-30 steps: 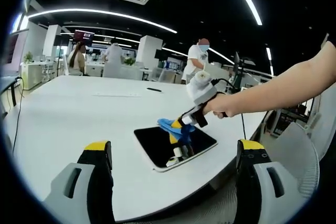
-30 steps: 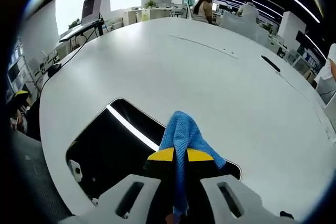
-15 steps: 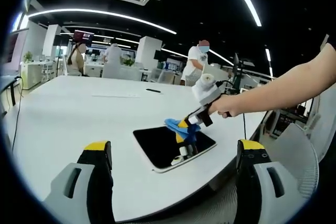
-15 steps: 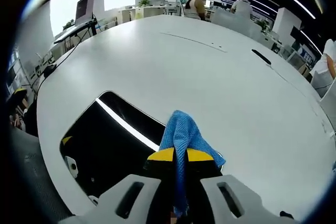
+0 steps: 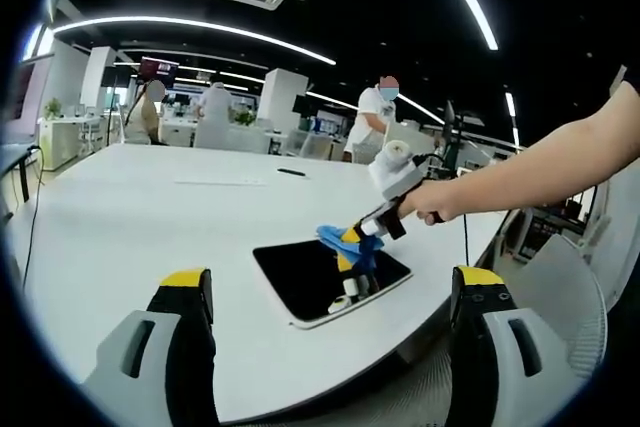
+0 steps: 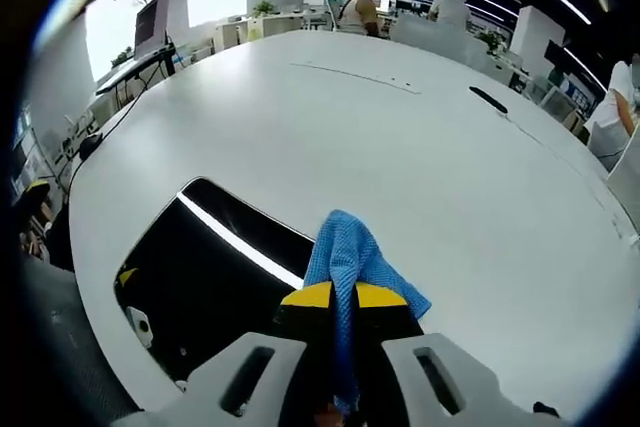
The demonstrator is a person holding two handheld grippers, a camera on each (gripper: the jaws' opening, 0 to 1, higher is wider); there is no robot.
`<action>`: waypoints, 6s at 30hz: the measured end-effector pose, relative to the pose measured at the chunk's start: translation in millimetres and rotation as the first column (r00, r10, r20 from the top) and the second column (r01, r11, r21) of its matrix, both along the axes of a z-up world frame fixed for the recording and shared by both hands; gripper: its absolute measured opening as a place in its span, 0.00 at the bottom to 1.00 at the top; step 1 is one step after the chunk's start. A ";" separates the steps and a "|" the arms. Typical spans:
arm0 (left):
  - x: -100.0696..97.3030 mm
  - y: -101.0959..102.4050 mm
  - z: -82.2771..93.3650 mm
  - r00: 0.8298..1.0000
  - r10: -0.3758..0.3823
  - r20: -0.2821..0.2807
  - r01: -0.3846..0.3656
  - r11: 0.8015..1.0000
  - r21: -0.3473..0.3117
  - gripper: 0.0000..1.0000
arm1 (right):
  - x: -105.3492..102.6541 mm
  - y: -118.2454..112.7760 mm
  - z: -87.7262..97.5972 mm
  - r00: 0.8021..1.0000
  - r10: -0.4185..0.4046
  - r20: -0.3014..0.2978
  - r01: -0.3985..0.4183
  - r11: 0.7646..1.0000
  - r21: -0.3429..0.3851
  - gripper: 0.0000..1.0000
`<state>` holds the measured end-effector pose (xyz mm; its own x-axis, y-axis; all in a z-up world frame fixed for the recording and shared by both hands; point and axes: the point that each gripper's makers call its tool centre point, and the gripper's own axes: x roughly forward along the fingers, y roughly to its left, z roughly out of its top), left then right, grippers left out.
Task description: Wipe the mirror surface with the cleaning cloth until all visible marks leave the cleaned area.
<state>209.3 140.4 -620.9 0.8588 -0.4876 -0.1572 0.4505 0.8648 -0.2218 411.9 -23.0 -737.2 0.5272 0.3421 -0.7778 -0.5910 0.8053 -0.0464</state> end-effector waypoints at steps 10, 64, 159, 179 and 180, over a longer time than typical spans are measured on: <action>-0.3 -0.2 0.0 1.000 -0.001 -0.001 0.001 1.000 -0.001 0.98 | -5.8 0.3 -1.3 0.999 0.025 -0.021 -0.025 1.000 -0.010 0.00; 0.0 0.3 -0.2 1.000 0.004 -0.001 -0.004 1.000 -0.003 0.99 | -100.6 -7.1 1.1 0.986 0.166 -0.018 -0.165 0.986 0.031 0.00; 0.0 -0.4 -1.5 1.000 -0.001 -0.006 0.001 1.000 0.005 0.99 | -59.7 -43.4 0.6 0.990 0.130 0.047 -0.128 0.991 -0.050 0.01; 0.0 0.3 -3.6 1.000 0.002 -0.017 -0.002 1.000 0.012 0.99 | -19.4 -35.9 1.6 0.995 0.084 0.060 -0.080 0.995 -0.063 0.01; 0.1 0.4 -3.6 1.000 0.002 -0.018 -0.002 1.000 0.012 0.99 | -14.7 -36.4 1.0 0.995 0.085 0.061 -0.081 0.995 -0.065 0.01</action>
